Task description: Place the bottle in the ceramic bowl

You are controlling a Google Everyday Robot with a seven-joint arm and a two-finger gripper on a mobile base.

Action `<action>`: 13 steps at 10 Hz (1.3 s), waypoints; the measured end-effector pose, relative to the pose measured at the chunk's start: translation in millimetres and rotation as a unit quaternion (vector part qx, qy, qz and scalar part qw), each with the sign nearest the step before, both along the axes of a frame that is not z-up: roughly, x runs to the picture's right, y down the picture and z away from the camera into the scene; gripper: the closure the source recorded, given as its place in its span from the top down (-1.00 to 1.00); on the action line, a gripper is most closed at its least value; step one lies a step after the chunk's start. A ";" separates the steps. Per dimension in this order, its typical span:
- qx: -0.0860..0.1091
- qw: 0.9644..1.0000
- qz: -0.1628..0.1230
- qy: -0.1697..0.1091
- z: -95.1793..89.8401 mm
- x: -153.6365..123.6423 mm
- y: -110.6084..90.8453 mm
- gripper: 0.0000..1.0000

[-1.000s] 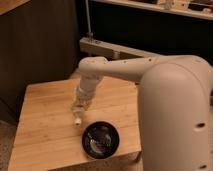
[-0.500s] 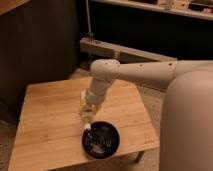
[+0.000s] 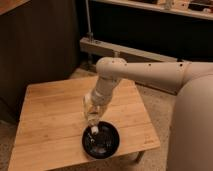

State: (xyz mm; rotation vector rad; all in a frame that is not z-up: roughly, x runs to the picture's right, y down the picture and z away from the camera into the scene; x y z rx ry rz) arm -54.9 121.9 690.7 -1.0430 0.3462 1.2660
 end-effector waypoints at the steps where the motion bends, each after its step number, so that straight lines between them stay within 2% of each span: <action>1: -0.007 1.000 -0.011 0.000 -3.3 6.7 5.3 -1.00; 5: -0.038 0.999 -0.034 0.007 -21.9 44.7 31.7 -1.00; 8: -0.061 0.997 -0.048 0.001 -41.8 50.9 49.1 -1.00; 10: -0.074 0.995 -0.062 -0.013 -50.7 45.9 58.3 -1.00; 13: -0.104 0.990 -0.087 -0.029 -57.1 44.5 74.5 -1.00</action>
